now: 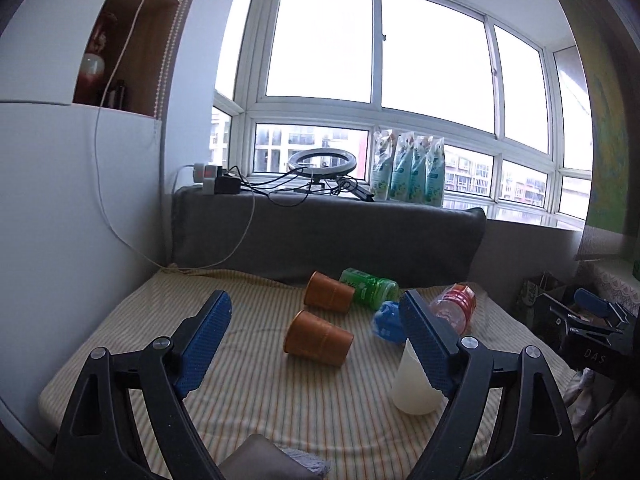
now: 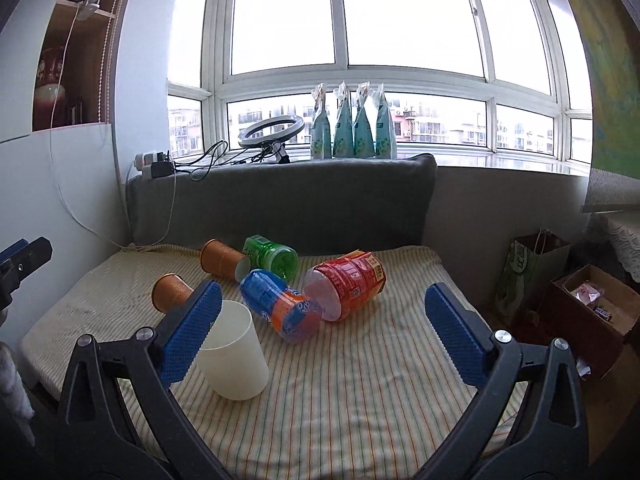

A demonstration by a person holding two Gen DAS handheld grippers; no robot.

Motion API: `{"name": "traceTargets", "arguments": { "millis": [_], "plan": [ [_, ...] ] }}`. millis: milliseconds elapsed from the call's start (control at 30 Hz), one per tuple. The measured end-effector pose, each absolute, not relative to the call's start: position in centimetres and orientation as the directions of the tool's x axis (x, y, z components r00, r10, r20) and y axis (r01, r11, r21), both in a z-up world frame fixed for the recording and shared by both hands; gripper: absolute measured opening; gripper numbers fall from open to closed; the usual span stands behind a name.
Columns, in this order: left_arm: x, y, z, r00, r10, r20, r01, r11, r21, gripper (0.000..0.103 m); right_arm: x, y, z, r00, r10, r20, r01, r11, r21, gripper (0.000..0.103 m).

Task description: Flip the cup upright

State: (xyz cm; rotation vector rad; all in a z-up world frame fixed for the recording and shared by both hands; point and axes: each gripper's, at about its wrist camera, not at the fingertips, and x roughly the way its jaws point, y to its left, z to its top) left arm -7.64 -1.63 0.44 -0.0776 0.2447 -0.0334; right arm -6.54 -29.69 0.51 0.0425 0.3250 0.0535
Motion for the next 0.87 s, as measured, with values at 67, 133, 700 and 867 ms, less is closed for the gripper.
{"name": "traceTargets", "arguments": {
  "millis": [67, 133, 700, 867],
  "plan": [
    [-7.63, -1.58, 0.52, 0.970, -0.040, -0.239, 0.021, 0.997, -0.080, 0.086, -6.52, -29.65, 0.70, 0.948, 0.058, -0.313, -0.045, 0.998, 0.049, 0.103],
    [-7.74, -1.64, 0.64, 0.972, -0.036, -0.234, 0.018, 0.997, -0.078, 0.086, -6.58, -29.66, 0.83, 0.950, 0.056, -0.306, -0.044, 0.998, 0.047, 0.103],
    [-7.69, -1.66, 0.61, 0.970, -0.035, -0.242, 0.016, 0.997, -0.081, 0.086, -6.65, -29.36, 0.94, 0.953, 0.049, -0.299, -0.040, 0.999, 0.034, 0.103],
    [-7.75, -1.75, 0.59, 0.970, -0.038, -0.240, 0.022, 0.997, -0.070, 0.086, -6.58, -29.33, 0.85, 0.952, 0.047, -0.301, -0.038, 0.999, 0.034, 0.103]
  ]
}}
